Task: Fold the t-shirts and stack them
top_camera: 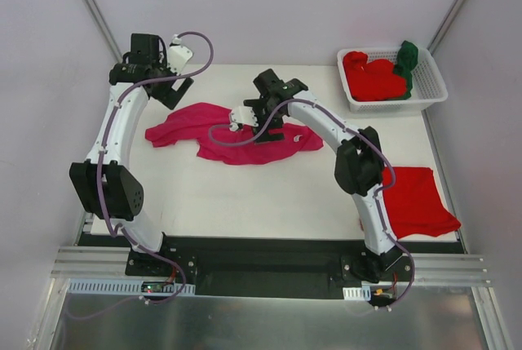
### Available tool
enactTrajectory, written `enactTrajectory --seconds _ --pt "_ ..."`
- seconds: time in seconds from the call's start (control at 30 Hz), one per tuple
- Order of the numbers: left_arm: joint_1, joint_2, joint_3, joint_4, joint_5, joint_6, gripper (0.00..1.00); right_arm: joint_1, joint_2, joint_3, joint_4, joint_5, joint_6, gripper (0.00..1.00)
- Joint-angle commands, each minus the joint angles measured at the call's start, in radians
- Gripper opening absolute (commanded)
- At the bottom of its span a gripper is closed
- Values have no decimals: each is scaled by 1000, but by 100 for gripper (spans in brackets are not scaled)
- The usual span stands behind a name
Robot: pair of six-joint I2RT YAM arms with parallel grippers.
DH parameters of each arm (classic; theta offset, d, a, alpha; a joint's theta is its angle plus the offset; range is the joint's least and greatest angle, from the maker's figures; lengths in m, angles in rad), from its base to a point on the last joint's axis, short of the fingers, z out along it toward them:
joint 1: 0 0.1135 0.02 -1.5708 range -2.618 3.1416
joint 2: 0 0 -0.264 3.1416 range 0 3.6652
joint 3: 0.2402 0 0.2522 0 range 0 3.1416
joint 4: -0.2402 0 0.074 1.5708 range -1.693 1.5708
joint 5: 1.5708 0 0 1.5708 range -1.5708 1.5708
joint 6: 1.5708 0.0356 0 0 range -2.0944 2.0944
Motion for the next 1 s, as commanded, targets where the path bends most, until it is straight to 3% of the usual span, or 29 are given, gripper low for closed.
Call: enactTrajectory --seconds 0.0,0.17,0.43,0.6,0.7,0.73,0.77,0.97 --pt "3 -71 -14 -1 -26 9 99 19 38 81 7 -43 -67 93" --pt "3 -77 -27 0 -27 7 99 33 76 80 2 -6 -67 83" --pt "5 -80 -40 0 -26 7 99 45 125 80 -5 83 -85 82" --pt "5 -77 -41 -3 -17 -3 99 42 145 103 12 133 -85 74" --pt "5 -82 -49 0 -18 1 99 38 142 106 18 155 -94 63" --pt "5 -83 -49 -1 -18 1 99 39 145 106 18 173 -99 57" --pt "5 -83 -50 -1 -18 3 99 38 148 107 18 178 -102 43" --pt "5 -82 -52 -3 -17 -6 99 33 109 137 -13 181 -94 24"
